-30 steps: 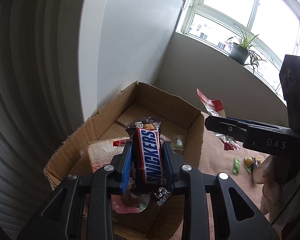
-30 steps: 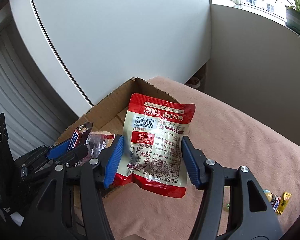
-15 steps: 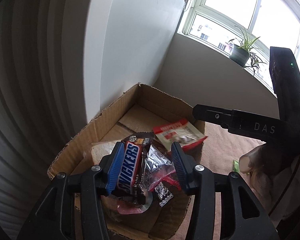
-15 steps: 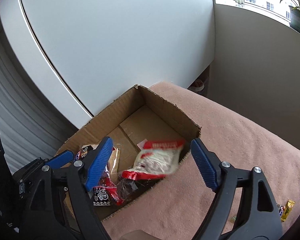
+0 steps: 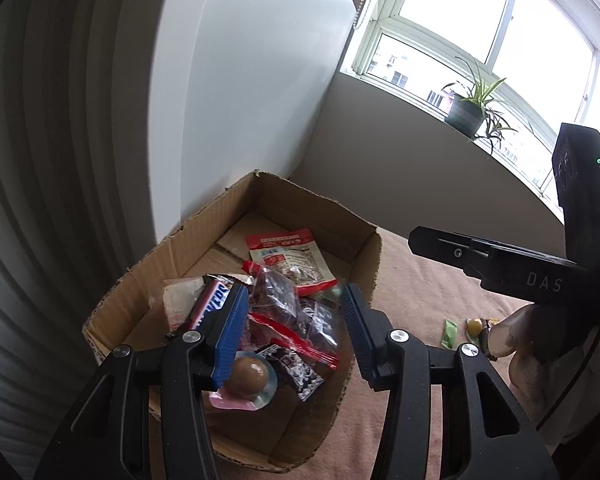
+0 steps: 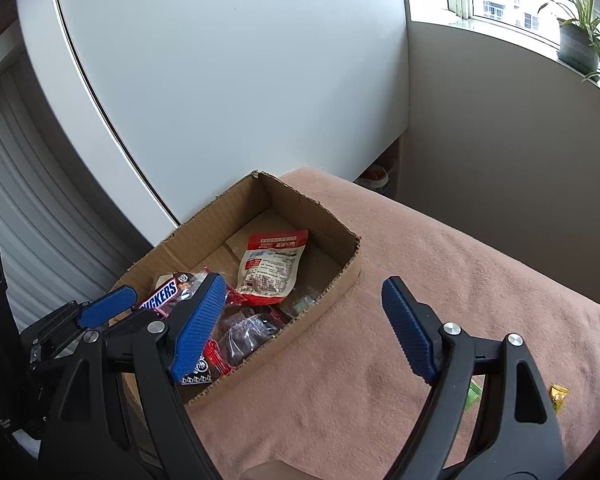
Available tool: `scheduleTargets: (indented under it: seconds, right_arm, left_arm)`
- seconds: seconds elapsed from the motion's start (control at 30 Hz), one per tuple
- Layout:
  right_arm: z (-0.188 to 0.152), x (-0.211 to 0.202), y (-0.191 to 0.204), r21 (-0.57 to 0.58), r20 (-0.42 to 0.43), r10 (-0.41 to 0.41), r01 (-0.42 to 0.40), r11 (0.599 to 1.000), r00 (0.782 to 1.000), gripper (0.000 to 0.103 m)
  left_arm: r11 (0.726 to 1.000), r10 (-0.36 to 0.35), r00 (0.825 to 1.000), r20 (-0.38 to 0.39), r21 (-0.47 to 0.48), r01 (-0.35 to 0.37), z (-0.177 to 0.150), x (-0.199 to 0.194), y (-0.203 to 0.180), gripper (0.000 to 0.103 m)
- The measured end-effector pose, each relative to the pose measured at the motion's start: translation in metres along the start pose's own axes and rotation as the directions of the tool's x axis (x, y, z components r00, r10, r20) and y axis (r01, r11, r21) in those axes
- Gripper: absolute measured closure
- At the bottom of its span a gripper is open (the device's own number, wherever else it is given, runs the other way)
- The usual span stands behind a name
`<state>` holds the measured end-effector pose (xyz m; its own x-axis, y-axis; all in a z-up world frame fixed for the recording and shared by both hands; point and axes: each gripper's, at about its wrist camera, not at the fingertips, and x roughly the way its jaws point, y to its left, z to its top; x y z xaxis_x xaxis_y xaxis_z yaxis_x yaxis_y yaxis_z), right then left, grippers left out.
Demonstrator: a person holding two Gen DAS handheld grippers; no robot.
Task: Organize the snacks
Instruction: 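Move both open grippers back to the green and yellow candy packets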
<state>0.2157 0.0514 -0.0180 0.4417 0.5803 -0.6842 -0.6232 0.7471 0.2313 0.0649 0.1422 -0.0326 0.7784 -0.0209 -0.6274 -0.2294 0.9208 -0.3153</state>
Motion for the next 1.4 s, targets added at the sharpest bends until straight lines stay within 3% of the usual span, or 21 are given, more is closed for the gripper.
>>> scheduleTargets:
  seconds: [0.57,0.9,0.97,1.03,1.07,1.17,1.27,1.4]
  right_arm:
    - [-0.068,-0.071,-0.111,0.141,0.003,-0.138,0.136,0.981,0.99,0.02]
    - [-0.117,-0.083,-0.199,0.326,-0.047,-0.221,0.225,0.918,0.974,0.02]
    - [-0.125,-0.079,-0.217,0.369,-0.078,-0.211,0.225,0.902,0.974,0.025]
    - [-0.131,-0.073,-0.233,0.417,-0.105,-0.18,0.207,0.885,0.978,0.041]
    - [-0.135,-0.07,-0.241,0.442,-0.114,-0.16,0.194,0.876,0.981,0.044]
    - [-0.139,-0.062,-0.252,0.483,-0.121,-0.133,0.175,0.858,0.984,0.046]
    - [-0.137,-0.053,-0.253,0.479,-0.134,-0.121,0.171,0.861,0.983,0.055]
    - [-0.132,-0.043,-0.247,0.465,-0.147,-0.114,0.17,0.869,0.983,0.056]
  left_arm:
    - [0.985,-0.144,0.987,-0.078,0.083,0.15,-0.016,0.024,-0.073,0.055]
    - [0.952,-0.209,0.959,-0.189,0.185,0.244,-0.038,0.056,-0.127,0.055]
    - [0.943,-0.22,0.952,-0.214,0.204,0.264,-0.042,0.063,-0.136,0.055]
    - [0.935,-0.228,0.945,-0.235,0.218,0.28,-0.046,0.07,-0.144,0.055]
    - [0.93,-0.235,0.94,-0.248,0.226,0.292,-0.049,0.073,-0.148,0.055]
    - [0.92,-0.229,0.935,-0.271,0.254,0.299,-0.053,0.082,-0.158,0.055]
    - [0.91,-0.214,0.934,-0.286,0.289,0.297,-0.056,0.091,-0.163,0.056]
    - [0.904,-0.193,0.934,-0.301,0.315,0.289,-0.059,0.1,-0.169,0.056]
